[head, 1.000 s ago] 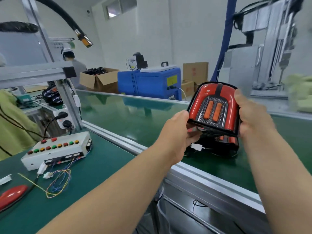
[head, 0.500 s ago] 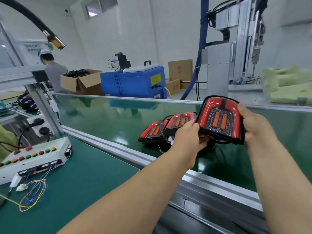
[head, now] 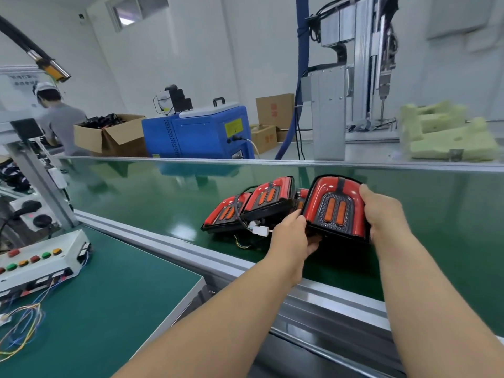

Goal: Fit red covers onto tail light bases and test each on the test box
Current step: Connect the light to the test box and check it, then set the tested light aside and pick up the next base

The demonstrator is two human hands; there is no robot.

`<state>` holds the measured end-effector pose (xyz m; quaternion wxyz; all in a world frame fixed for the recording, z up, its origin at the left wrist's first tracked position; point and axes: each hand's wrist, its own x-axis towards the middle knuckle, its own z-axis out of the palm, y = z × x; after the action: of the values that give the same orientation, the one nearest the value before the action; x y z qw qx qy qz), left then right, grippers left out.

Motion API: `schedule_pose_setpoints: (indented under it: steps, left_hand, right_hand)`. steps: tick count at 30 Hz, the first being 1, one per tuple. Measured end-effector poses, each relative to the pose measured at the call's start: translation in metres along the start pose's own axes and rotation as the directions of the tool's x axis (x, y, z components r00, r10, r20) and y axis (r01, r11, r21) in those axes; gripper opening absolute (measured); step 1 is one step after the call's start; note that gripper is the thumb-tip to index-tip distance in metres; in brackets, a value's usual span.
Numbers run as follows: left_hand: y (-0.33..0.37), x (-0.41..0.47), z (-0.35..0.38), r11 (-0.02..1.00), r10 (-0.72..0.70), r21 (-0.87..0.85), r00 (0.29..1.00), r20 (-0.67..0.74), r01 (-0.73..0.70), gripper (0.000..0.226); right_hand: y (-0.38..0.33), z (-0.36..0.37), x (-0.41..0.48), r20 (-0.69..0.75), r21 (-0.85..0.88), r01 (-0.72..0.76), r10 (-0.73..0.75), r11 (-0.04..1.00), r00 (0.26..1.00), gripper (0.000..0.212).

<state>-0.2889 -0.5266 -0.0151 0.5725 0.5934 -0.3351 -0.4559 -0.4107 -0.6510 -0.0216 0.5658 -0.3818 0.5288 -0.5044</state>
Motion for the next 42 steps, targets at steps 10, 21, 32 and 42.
schedule_pose_setpoints:
  steps: [10, 21, 32, 42]
  left_hand:
    - [-0.007, -0.004, -0.002, 0.98, 0.044, 0.197, 0.997, -0.056, -0.032, 0.037]
    - [0.0, -0.029, -0.027, 0.988, -0.028, 0.15, 0.99, -0.137, 0.049, 0.03]
    - [0.03, -0.053, -0.101, 0.997, 0.077, 0.006, 0.948, -0.308, -0.08, 0.028]
    - [0.051, -0.106, -0.202, 0.962, 0.192, -0.068, 0.834, -0.516, -0.264, 0.027]
  right_hand:
    - [0.013, 0.004, 0.004, -0.118, -0.379, 0.148, -0.206, 0.914, 0.971, 0.032]
    - [0.01, 0.007, -0.009, -0.15, -0.397, 0.234, -0.315, 0.887, 0.937, 0.055]
    - [-0.017, 0.041, -0.066, 0.031, -0.442, 0.646, -0.709, 0.622, 0.704, 0.035]
    - [-0.012, 0.169, -0.175, 0.477, -0.187, 0.876, -0.738, 0.445, 0.477, 0.023]
